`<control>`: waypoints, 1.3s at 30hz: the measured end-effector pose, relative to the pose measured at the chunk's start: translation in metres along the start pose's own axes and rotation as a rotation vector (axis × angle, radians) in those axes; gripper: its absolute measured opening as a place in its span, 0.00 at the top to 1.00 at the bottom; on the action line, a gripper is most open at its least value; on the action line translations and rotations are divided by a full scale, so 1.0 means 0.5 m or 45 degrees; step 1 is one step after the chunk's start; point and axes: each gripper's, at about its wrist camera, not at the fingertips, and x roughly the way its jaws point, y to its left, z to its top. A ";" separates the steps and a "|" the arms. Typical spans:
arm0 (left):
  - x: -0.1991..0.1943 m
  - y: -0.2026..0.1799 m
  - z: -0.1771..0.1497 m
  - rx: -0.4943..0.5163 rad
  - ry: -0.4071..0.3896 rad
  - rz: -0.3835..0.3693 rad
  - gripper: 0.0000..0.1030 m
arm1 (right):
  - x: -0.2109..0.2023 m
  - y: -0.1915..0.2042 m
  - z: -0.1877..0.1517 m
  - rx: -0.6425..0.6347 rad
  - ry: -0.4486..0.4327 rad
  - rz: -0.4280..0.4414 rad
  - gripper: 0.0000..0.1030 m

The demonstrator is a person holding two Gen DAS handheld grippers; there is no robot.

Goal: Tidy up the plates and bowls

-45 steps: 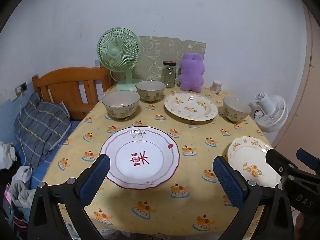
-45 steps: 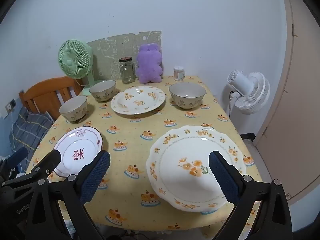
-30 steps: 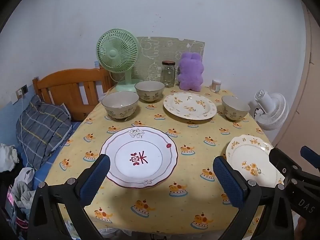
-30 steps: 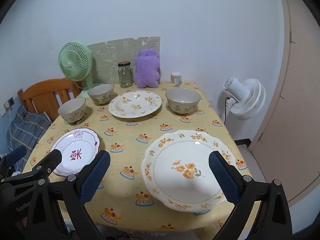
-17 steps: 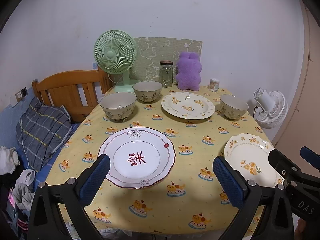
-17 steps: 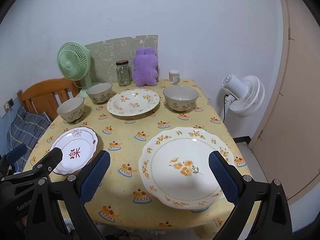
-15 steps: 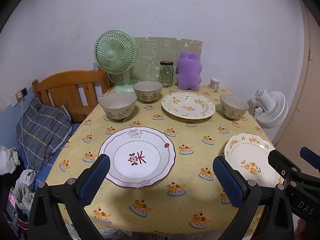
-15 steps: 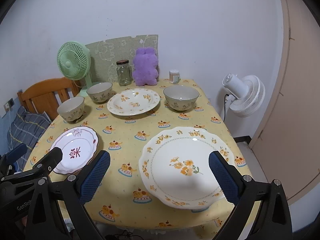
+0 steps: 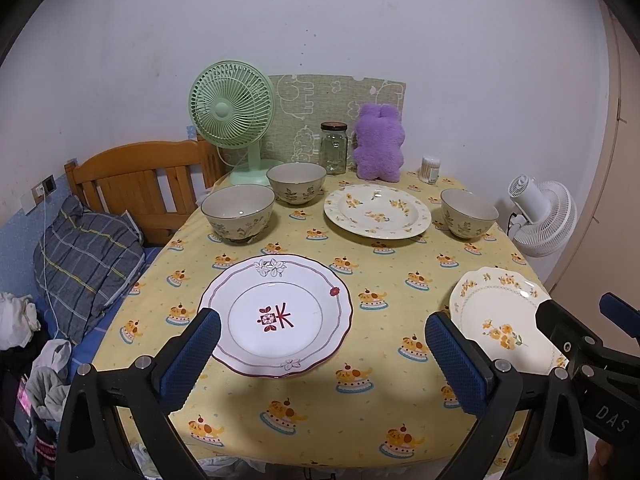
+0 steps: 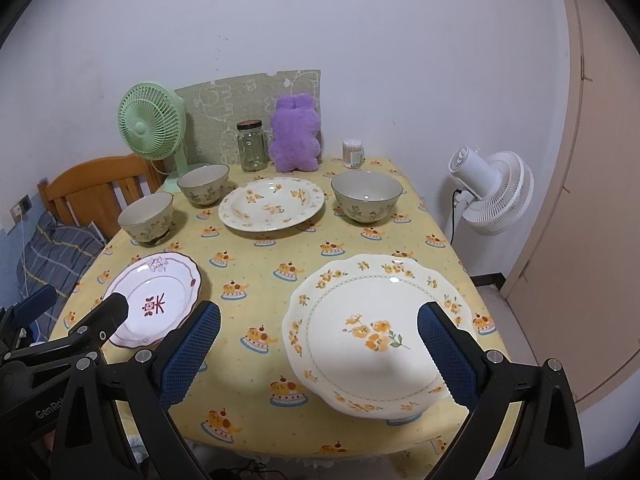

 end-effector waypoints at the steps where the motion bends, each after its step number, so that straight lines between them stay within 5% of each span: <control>1: 0.000 0.001 0.000 0.000 0.000 -0.001 0.01 | 0.000 0.000 0.000 0.000 0.000 0.000 0.03; 39: 0.012 -0.007 0.021 0.036 0.005 -0.026 0.06 | 0.004 0.004 0.006 0.007 0.003 -0.033 0.03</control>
